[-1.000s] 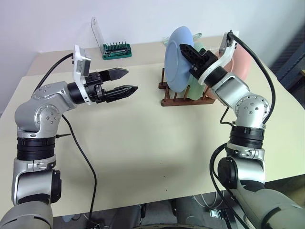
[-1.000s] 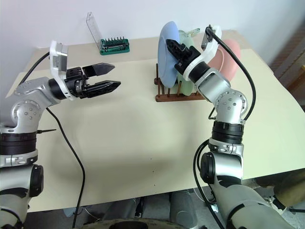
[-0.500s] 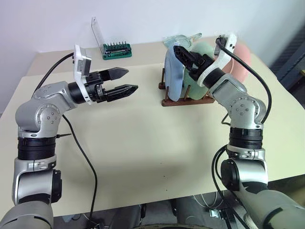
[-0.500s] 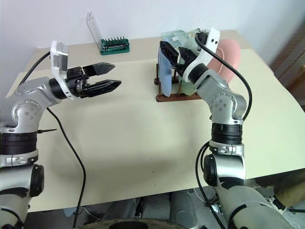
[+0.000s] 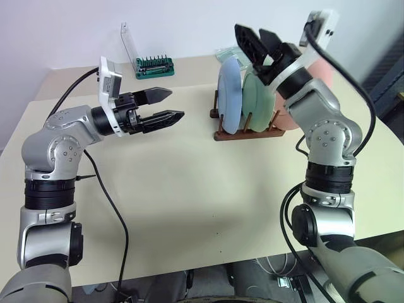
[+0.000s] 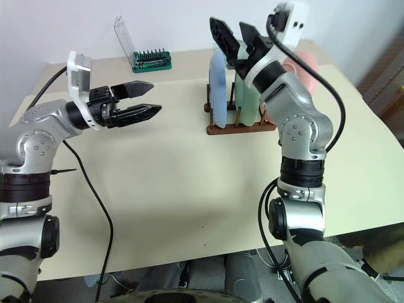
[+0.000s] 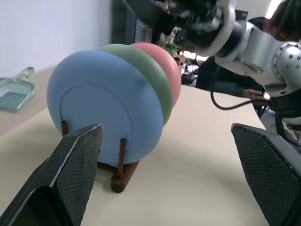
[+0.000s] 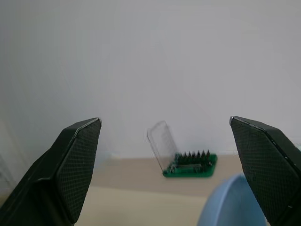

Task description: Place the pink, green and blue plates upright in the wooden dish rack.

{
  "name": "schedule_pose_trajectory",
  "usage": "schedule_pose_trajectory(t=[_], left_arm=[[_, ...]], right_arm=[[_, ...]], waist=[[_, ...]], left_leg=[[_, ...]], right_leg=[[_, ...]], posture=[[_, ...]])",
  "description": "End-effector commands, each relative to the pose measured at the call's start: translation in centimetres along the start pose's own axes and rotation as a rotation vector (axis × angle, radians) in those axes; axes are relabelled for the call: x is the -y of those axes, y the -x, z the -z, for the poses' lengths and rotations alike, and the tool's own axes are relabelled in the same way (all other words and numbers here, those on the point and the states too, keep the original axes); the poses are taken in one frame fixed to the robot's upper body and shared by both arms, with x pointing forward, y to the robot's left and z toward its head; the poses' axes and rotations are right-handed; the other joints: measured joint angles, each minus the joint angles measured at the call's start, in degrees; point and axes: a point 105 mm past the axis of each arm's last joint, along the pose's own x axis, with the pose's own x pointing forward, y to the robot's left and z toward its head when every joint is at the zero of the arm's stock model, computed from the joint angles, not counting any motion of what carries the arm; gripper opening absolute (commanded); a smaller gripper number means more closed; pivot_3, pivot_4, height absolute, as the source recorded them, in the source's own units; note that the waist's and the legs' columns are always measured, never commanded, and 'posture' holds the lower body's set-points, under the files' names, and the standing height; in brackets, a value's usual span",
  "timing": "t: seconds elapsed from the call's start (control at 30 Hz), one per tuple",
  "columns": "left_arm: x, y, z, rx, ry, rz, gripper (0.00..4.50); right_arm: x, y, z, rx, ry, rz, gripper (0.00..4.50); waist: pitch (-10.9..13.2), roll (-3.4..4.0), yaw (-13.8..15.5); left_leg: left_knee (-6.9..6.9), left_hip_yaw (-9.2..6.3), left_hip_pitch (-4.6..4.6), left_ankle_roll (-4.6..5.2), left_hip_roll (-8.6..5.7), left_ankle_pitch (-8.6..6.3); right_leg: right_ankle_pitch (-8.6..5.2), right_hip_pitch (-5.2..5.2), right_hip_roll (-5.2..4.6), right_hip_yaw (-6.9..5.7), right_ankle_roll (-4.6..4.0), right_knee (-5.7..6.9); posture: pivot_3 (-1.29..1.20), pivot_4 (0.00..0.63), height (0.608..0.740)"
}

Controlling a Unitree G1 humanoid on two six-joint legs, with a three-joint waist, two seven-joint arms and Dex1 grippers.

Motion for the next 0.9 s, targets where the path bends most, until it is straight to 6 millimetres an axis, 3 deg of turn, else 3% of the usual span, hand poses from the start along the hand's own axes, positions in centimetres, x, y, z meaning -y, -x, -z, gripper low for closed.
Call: schedule_pose_trajectory(t=[0.03, 0.07, 0.17, 0.27, 0.33, 0.4, 0.5, 0.57, 0.73, 0.9], left_arm=[[0.4, -0.1, -1.3, 0.030, -0.057, 0.022, 4.50], [0.6, -0.2, -1.2, 0.026, -0.079, 0.030, 4.50], [1.5, -0.4, -0.8, 0.013, -0.117, 0.056, 4.50], [2.1, -0.9, -0.7, 0.029, -0.099, 0.086, 4.50], [2.1, -1.1, -0.6, 0.036, -0.093, 0.091, 4.50], [2.2, -1.4, -0.5, 0.037, -0.089, 0.105, 4.50], [3.1, -2.0, -0.2, 0.038, -0.087, 0.143, 4.50], [3.6, -2.3, 0.1, 0.036, -0.082, 0.164, 4.50], [3.5, -2.6, 0.0, 0.045, -0.085, 0.158, 4.50], [3.3, -2.5, 0.0, 0.041, -0.084, 0.154, 4.50]], right_arm=[[2.8, 1.0, -3.7, 0.097, 0.124, 0.104, 4.46], [4.1, 1.6, -4.6, 0.108, 0.159, 0.143, 4.46], [7.3, 3.6, -7.5, 0.172, 0.214, 0.260, 3.62], [9.4, 5.4, -10.4, 0.214, 0.350, 0.374, 2.16], [10.6, 6.4, -10.7, 0.186, 0.453, 0.433, 1.15], [13.3, 8.5, -10.4, 0.118, 0.533, 0.570, 0.09], [17.0, 11.9, -9.1, -0.056, 0.704, 0.755, 0.03], [18.0, 12.7, -7.6, -0.165, 0.770, 0.773, 0.03], [17.7, 12.7, -3.2, -0.280, 0.674, 0.697, 0.03], [15.9, 11.4, -0.9, -0.320, 0.597, 0.569, 0.03]], waist=[[0.00, 0.00, 0.21], [0.00, -0.01, 0.23], [0.00, 0.00, 0.16], [0.01, 0.01, 0.11], [0.00, 0.00, 0.07], [0.00, -0.01, 0.07], [-0.01, -0.03, 0.23], [-0.01, -0.02, 0.17], [-0.01, 0.07, -0.29], [-0.01, 0.07, 0.07]], left_leg=[[0.01, 0.00, 0.00, 0.00, -0.01, 0.00], [0.03, 0.00, 0.00, 0.00, -0.02, 0.00], [0.02, 0.02, 0.00, 0.01, -0.02, 0.00], [-0.02, 0.08, 0.00, 0.01, -0.01, 0.00], [-0.02, 0.10, 0.01, 0.01, 0.00, 0.00], [-0.02, 0.15, 0.03, 0.01, 0.01, -0.01], [0.01, 0.20, 0.06, 0.02, 0.00, -0.01], [0.03, 0.24, 0.06, 0.03, 0.00, -0.01], [-0.02, 0.65, 0.14, 0.04, 0.15, -0.02], [0.02, 0.83, 0.14, 0.09, 0.26, -0.05]], right_leg=[[0.00, 0.02, 0.00, 0.00, 0.00, -0.01], [0.00, 0.04, -0.01, -0.01, 0.00, -0.02], [0.00, 0.03, -0.01, 0.00, 0.00, -0.07], [0.00, 0.00, -0.02, 0.03, 0.00, -0.07], [0.00, 0.00, -0.01, 0.03, 0.00, -0.08], [0.00, 0.01, -0.01, 0.05, 0.00, -0.07], [0.00, 0.06, -0.01, 0.06, 0.00, -0.08], [0.00, 0.07, -0.02, 0.08, 0.00, -0.09], [0.02, 0.00, 0.07, 0.38, -0.02, -0.03], [0.07, 0.02, 0.16, 0.43, -0.02, -0.07]], posture=[[0.00, 0.150, 0.740], [0.00, 0.150, 0.740], [0.00, 0.150, 0.740], [0.00, 0.150, 0.740], [0.00, 0.150, 0.740], [0.00, 0.150, 0.740], [0.00, 0.150, 0.740], [0.00, 0.150, 0.740], [0.00, 0.150, 0.740], [0.00, 0.150, 0.740]])
